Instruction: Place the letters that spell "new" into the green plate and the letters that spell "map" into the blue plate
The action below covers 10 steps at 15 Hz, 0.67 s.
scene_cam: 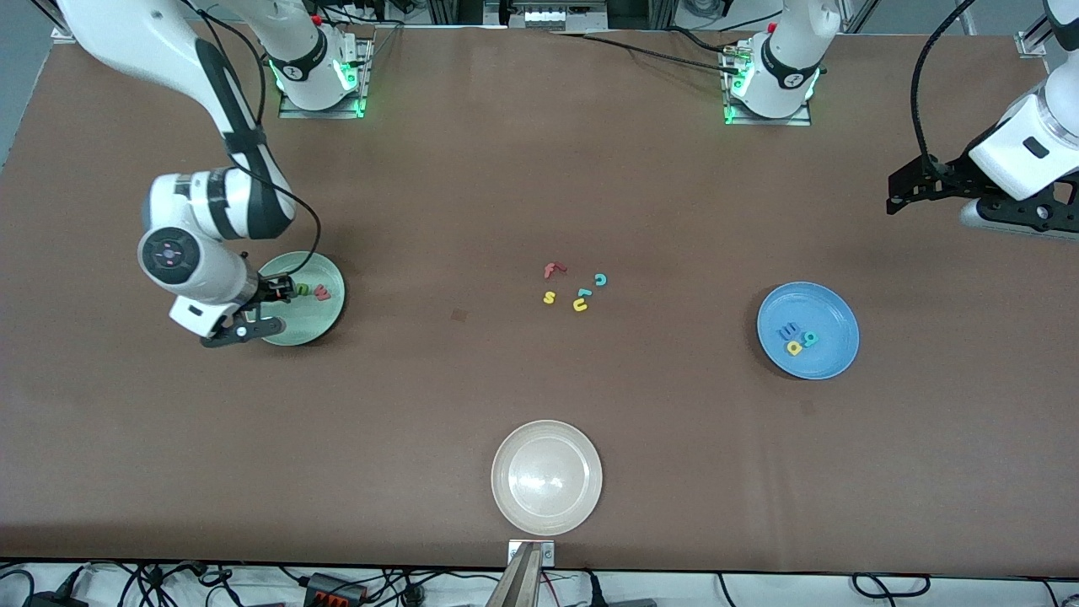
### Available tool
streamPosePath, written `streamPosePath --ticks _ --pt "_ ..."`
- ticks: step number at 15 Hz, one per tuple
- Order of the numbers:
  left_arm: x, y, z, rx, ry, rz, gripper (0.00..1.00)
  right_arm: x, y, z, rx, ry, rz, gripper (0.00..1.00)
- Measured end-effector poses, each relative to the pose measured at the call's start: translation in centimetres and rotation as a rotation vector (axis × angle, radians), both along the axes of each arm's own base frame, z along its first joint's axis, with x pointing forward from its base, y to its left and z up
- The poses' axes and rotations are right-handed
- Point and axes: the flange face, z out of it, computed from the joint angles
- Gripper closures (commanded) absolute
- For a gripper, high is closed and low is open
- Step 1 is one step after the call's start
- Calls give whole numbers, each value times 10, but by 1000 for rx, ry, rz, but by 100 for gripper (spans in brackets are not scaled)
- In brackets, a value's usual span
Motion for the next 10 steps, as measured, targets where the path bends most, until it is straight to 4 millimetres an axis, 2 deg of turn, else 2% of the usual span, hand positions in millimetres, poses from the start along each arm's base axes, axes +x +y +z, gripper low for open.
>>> streamPosePath --ticks 3,6,7,10 --pt "-2 -4 1 1 13 -7 0 10 -4 89 60 29 -96 0" --pt "-4 -4 4 1 21 -7 0 22 -23 164 130 29 -177 0" --pt "-4 -4 4 1 25 -7 0 25 -30 181 139 25 -192 0" --pt "-5 -4 4 1 28 -7 0 29 -46 215 144 8 -217 0"
